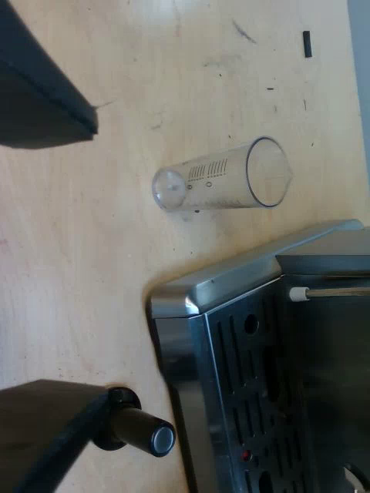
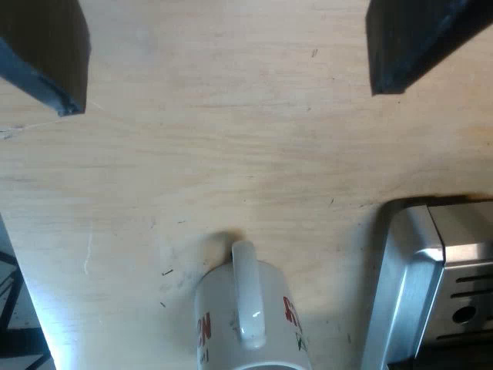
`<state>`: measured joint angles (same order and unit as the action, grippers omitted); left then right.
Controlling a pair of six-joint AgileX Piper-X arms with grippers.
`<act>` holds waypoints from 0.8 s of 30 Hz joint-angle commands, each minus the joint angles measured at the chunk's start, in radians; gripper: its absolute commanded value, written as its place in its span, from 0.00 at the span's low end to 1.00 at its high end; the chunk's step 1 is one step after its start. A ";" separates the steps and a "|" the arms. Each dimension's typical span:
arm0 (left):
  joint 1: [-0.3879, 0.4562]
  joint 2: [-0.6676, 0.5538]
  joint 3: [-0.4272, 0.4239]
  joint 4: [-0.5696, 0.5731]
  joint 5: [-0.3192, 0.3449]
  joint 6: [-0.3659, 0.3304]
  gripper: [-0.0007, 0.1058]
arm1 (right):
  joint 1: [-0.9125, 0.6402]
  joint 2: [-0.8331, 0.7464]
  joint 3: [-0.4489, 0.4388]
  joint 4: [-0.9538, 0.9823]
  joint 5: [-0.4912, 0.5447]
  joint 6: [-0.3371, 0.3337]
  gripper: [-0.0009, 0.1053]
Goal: Pour the beans into the coffee machine
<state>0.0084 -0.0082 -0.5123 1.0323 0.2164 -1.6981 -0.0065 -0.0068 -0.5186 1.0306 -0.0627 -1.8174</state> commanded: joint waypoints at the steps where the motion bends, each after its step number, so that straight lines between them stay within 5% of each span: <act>1: -0.002 -0.045 -0.004 -0.012 -0.002 -0.001 0.62 | 0.000 -0.045 -0.005 -0.007 -0.010 0.001 0.75; 24: -0.002 -0.045 -0.003 -0.014 0.001 0.058 0.62 | 0.000 -0.045 -0.005 -0.007 -0.007 0.001 0.75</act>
<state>0.0084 -0.0082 -0.5123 1.0304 0.2164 -1.6397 -0.0065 -0.0068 -0.5186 1.0306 -0.0627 -1.8174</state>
